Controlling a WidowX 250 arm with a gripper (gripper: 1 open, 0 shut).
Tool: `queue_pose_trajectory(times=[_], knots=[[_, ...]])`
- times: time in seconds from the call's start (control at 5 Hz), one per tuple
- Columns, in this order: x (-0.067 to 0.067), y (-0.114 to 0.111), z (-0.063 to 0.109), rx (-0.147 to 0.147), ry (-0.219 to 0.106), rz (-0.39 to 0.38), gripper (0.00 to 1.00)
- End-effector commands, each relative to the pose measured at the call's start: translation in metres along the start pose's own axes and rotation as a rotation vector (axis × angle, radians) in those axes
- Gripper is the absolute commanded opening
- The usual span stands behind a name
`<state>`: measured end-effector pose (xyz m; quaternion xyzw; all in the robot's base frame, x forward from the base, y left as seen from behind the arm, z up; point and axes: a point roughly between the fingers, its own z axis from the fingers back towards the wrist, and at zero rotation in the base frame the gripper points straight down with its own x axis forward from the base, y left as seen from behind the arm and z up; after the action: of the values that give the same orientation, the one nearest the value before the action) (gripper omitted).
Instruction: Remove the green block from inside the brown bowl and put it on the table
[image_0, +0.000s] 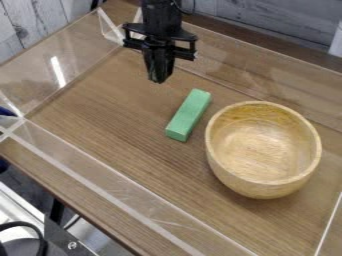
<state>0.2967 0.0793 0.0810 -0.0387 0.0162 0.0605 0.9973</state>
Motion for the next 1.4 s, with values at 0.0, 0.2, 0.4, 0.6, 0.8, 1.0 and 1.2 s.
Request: queue_pose_trajectory(times=[0.0, 0.2, 0.4, 0.6, 0.8, 1.0, 1.2], knots=[[0.002, 0.002, 0.016, 0.02, -0.059, -0.013, 0.0], [0.001, 0.003, 0.009, 0.025, -0.044, -0.015, 0.0], [0.0, 0.003, 0.004, 0.028, -0.032, -0.018, 0.0], [-0.001, 0.005, -0.001, 0.033, -0.019, -0.018, 0.0], [-0.003, 0.008, -0.006, 0.039, -0.009, -0.011, 0.0], [-0.004, 0.011, -0.01, 0.043, -0.001, -0.005, 0.0], [-0.007, 0.019, -0.016, 0.051, 0.008, 0.009, 0.0]])
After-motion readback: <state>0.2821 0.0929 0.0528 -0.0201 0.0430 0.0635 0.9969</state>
